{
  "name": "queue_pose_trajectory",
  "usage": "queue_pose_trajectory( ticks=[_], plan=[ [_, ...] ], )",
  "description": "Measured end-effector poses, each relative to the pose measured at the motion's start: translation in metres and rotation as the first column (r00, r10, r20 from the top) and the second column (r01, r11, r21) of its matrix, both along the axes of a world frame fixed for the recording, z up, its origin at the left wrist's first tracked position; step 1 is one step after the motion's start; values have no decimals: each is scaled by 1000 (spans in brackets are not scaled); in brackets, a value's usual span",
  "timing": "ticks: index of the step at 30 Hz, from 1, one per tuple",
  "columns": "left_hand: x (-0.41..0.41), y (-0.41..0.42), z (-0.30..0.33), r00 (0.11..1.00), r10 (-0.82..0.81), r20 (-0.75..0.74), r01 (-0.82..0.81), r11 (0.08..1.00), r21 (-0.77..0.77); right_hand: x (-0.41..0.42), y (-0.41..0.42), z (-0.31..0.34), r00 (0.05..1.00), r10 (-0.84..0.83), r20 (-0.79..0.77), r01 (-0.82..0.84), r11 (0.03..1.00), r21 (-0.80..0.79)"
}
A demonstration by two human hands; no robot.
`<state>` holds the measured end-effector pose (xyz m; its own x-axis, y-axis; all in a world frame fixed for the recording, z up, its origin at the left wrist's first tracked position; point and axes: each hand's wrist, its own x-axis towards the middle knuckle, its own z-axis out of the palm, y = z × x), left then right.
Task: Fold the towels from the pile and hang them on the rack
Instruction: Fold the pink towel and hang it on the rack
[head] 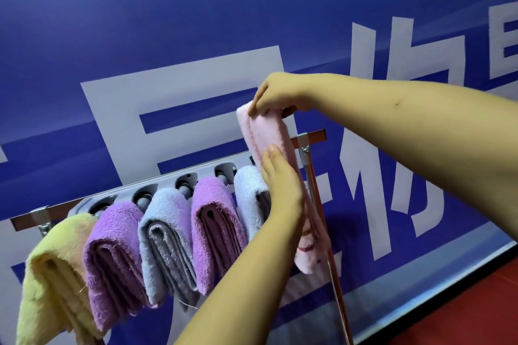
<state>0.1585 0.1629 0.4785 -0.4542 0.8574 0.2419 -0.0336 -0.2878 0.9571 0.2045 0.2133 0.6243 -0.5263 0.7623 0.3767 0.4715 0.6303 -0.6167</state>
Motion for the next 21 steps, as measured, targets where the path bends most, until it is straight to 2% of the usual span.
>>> queue_pose_trajectory(
  ticks=[3,6,10,13,15,18,20,21],
  plan=[
    [-6,11,11,995,69,-67,-68,997,28,18,18,2,973,-117,-198,101,991,-92],
    [-13,23,15,994,62,-95,-65,997,-29,40,35,-7,913,-230,-337,146,955,-258],
    [-13,21,27,985,-14,-173,-4,995,-105,71,56,-40,837,-364,-408,131,858,-497],
    [-16,27,33,947,-12,-320,-45,984,-171,89,73,-84,800,-442,-407,71,742,-666],
    [-13,23,41,893,-18,-450,-85,975,-207,93,81,-122,786,-485,-383,28,647,-762],
    [-15,26,48,728,-98,-679,-83,970,-229,87,85,-178,757,-517,-400,-94,519,-849],
    [-17,27,52,638,-126,-760,-82,970,-229,74,81,-209,715,-534,-452,-208,454,-866],
    [-18,26,53,621,-134,-772,-84,968,-235,66,78,-220,694,-538,-478,-264,428,-864]
  ],
)
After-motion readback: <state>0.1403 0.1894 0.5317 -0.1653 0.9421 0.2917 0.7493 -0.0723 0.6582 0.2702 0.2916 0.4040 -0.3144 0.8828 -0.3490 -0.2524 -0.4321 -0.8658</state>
